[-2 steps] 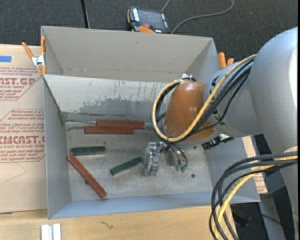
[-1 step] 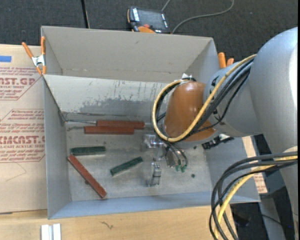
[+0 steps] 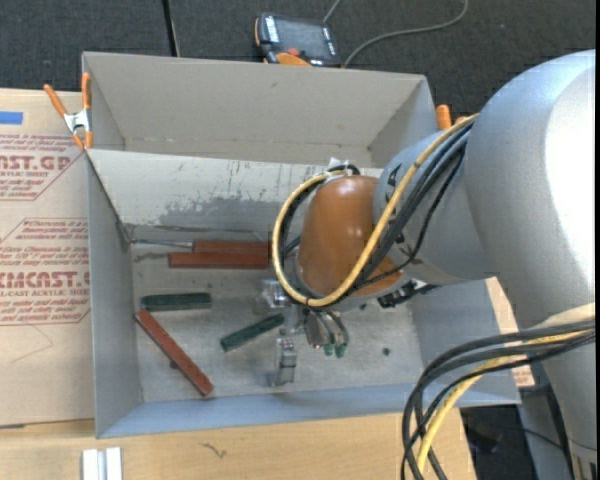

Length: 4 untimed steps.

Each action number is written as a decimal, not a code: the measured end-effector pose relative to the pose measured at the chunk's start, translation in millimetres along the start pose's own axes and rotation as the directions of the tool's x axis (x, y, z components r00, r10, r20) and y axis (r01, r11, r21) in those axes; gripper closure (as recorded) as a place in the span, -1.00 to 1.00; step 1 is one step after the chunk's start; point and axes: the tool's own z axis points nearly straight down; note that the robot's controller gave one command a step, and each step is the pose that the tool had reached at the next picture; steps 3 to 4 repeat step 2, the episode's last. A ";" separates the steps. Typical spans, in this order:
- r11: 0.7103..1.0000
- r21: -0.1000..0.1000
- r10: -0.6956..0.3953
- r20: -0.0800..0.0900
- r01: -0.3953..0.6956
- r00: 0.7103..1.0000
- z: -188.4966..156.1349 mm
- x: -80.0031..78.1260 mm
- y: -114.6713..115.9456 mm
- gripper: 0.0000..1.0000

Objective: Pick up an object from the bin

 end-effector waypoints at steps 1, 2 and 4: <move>1.000 0.001 0.004 0.003 -0.004 1.000 -1.2 -1.5 -2.6 1.00; 1.000 0.001 -0.031 0.012 0.031 0.999 -169.7 -13.2 20.2 1.00; 1.000 0.001 -0.031 0.012 0.031 0.999 -169.7 -13.2 20.2 1.00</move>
Offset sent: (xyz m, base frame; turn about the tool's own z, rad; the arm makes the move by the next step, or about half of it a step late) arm 0.0000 0.0000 0.0000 0.0000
